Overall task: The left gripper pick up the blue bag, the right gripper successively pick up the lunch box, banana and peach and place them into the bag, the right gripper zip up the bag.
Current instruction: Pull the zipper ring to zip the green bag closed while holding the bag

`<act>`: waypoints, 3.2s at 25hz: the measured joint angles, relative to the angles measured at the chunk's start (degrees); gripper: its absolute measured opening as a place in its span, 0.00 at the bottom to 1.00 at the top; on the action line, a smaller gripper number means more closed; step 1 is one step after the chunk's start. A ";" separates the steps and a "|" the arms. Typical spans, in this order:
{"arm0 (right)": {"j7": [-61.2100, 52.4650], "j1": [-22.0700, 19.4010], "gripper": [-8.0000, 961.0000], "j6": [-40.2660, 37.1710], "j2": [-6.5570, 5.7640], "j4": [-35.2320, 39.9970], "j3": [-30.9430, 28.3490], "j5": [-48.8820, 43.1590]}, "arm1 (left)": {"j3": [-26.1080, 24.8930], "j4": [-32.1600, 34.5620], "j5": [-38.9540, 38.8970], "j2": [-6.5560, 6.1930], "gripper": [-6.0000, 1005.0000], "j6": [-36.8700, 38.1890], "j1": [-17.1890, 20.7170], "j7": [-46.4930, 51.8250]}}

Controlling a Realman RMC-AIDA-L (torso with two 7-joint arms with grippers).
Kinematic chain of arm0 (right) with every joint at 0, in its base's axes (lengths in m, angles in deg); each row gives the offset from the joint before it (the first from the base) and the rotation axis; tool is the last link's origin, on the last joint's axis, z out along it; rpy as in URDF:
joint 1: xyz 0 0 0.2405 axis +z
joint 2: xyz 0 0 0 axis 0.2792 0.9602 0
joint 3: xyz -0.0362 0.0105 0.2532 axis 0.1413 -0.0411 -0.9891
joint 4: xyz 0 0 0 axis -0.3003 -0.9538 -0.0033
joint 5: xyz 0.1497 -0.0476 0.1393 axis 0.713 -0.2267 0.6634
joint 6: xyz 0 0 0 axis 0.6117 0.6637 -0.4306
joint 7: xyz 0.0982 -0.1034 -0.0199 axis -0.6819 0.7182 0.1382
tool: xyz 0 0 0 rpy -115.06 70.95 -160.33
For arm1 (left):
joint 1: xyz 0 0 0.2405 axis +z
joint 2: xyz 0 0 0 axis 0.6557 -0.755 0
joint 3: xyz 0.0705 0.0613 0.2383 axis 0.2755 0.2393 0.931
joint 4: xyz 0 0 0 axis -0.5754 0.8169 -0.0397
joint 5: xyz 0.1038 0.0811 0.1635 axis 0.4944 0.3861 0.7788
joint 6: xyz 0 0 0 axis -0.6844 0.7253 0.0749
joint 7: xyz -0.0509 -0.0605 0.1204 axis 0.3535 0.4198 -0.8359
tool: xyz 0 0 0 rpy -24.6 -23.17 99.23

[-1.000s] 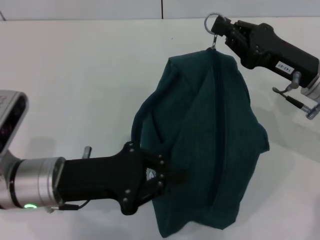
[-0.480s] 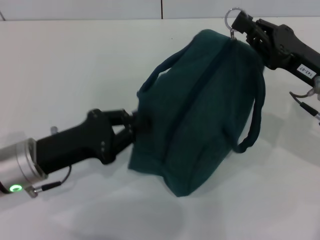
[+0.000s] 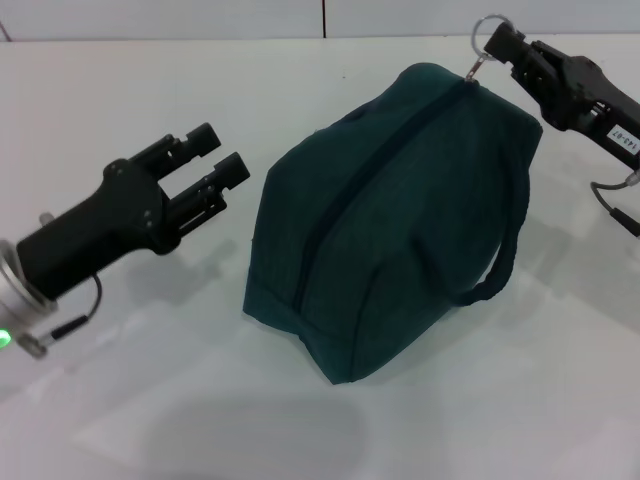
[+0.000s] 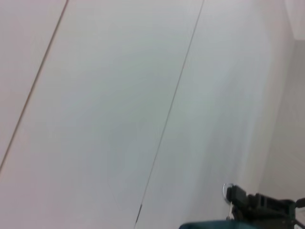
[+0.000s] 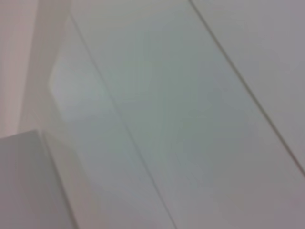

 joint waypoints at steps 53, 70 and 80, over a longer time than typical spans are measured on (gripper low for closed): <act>-7.58 1.76 0.02 2.22 0.00 -2.17 0.53 3.26 | 49.70 73.94 40.79 0.16 0.63 -12.14 -20.01 101.85; -8.10 1.41 0.02 2.28 0.00 -2.18 0.18 3.25 | 49.44 73.94 38.34 0.16 0.19 -12.94 -18.91 96.39; -8.21 1.32 0.02 3.21 0.00 -2.17 0.00 3.34 | 49.15 73.69 37.66 0.04 0.12 -12.94 -18.94 94.67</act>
